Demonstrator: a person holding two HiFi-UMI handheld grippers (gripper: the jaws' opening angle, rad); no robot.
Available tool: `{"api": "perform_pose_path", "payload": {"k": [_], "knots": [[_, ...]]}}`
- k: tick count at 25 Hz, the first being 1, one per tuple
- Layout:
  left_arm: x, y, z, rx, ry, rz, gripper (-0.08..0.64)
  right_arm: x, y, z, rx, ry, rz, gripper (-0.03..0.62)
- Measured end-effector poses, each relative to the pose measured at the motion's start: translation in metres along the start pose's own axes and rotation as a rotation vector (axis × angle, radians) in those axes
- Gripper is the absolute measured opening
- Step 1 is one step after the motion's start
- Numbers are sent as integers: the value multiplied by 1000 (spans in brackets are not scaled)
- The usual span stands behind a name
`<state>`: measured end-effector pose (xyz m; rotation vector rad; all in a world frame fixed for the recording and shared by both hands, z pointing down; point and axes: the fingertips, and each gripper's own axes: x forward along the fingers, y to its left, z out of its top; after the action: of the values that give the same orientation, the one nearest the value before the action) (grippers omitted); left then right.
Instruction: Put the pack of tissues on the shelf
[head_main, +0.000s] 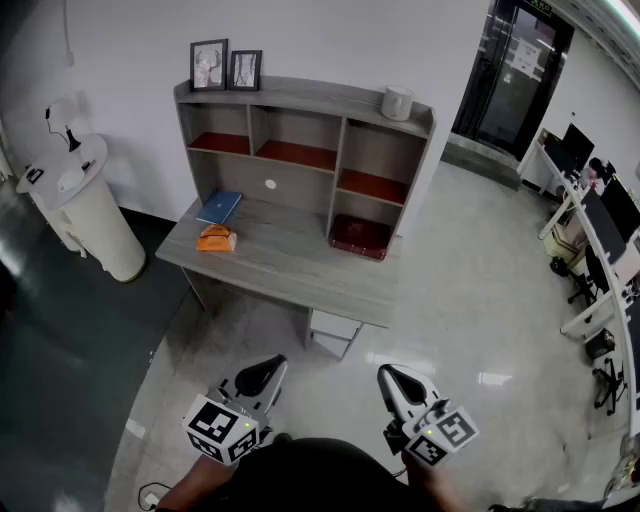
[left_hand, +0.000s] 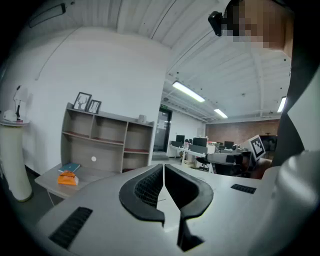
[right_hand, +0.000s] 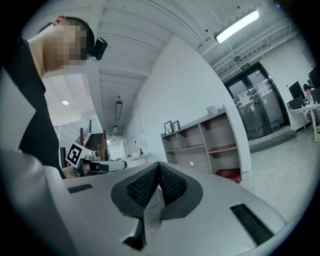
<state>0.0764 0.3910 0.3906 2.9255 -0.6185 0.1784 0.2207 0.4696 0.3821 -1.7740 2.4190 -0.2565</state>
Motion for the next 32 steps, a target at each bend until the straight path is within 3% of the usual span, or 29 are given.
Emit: {"api": "perform_pose_path", "payload": {"k": [10, 15, 21, 27, 32], "knots": [[12, -15, -1, 37, 9, 9, 23, -15, -17, -2, 57, -11, -14, 17], [16, -32, 3, 22, -30, 4, 23, -32, -33, -3, 89, -23, -24, 17], [10, -30, 0, 3, -23, 69, 23, -35, -29, -10, 105, -8, 47, 18], [3, -1, 4, -18, -36, 129, 23, -5, -29, -19, 129, 36, 86, 18], [-3, 53, 4, -42, -42, 179, 23, 53, -27, -23, 103, 83, 112, 20]]}}
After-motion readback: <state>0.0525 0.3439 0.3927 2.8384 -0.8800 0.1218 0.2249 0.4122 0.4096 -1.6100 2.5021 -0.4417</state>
